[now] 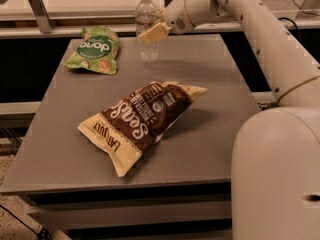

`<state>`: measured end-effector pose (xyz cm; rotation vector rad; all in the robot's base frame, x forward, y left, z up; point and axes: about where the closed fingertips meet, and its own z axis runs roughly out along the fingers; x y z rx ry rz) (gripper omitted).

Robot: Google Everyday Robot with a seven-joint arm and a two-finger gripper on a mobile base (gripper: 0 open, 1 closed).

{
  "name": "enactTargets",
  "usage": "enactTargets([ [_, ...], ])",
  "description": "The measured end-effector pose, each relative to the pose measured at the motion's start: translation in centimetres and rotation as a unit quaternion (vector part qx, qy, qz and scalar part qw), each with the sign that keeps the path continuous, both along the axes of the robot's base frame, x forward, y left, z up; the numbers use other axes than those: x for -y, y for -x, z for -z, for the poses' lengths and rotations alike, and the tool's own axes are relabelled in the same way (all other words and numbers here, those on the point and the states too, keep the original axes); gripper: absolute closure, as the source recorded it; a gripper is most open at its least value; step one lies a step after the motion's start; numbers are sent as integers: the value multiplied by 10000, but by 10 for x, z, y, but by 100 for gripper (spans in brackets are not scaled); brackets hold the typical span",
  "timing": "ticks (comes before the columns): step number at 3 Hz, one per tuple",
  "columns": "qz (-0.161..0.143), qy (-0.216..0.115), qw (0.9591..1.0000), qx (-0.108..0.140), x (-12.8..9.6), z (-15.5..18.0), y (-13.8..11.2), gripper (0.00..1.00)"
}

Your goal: Move water bottle near green rice chip bag

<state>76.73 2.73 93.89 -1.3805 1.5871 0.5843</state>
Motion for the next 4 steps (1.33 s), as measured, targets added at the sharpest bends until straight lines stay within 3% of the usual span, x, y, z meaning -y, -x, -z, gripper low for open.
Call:
enactTargets([
  [1,178,-216,9996,66,-16,-2,-17,100],
  [3,381,-160,9991,-88,-53,19,-33,100],
  [4,395,-216,9989,-116,-63,24,-36,89],
])
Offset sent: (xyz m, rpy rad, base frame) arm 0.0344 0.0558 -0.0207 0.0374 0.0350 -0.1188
